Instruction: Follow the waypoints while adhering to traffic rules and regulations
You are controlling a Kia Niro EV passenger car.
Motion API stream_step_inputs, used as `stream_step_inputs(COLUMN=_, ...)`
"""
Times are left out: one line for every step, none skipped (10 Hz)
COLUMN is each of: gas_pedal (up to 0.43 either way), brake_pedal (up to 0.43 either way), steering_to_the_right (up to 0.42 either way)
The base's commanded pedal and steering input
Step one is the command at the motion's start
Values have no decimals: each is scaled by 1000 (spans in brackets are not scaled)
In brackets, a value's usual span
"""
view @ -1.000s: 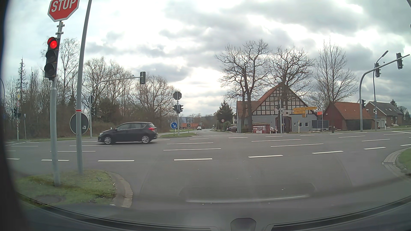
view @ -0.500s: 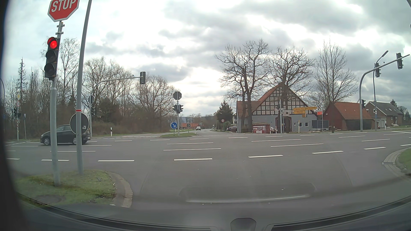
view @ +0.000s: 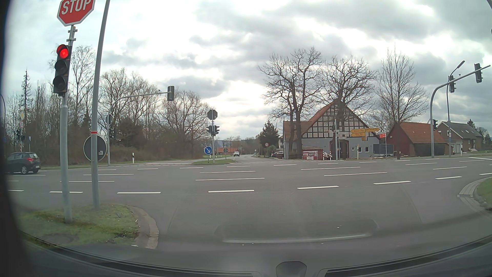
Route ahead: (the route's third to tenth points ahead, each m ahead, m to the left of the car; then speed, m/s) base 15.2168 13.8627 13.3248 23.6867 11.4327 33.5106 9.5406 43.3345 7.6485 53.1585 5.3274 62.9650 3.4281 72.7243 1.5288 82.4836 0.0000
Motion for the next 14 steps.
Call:
stream_step_inputs(gas_pedal=0, brake_pedal=232, steering_to_the_right=-2)
stream_step_inputs(gas_pedal=0, brake_pedal=238, steering_to_the_right=-2)
stream_step_inputs(gas_pedal=0, brake_pedal=232, steering_to_the_right=-2)
stream_step_inputs(gas_pedal=0, brake_pedal=232, steering_to_the_right=-3)
stream_step_inputs(gas_pedal=0, brake_pedal=232, steering_to_the_right=-2)
stream_step_inputs(gas_pedal=0, brake_pedal=238, steering_to_the_right=-2)
stream_step_inputs(gas_pedal=0, brake_pedal=232, steering_to_the_right=-2)
stream_step_inputs(gas_pedal=0, brake_pedal=232, steering_to_the_right=-2)
stream_step_inputs(gas_pedal=0, brake_pedal=232, steering_to_the_right=-2)
stream_step_inputs(gas_pedal=0, brake_pedal=232, steering_to_the_right=-2)
stream_step_inputs(gas_pedal=0, brake_pedal=232, steering_to_the_right=-2)
stream_step_inputs(gas_pedal=0, brake_pedal=232, steering_to_the_right=-2)
stream_step_inputs(gas_pedal=0, brake_pedal=232, steering_to_the_right=-3)
stream_step_inputs(gas_pedal=0, brake_pedal=232, steering_to_the_right=-2)
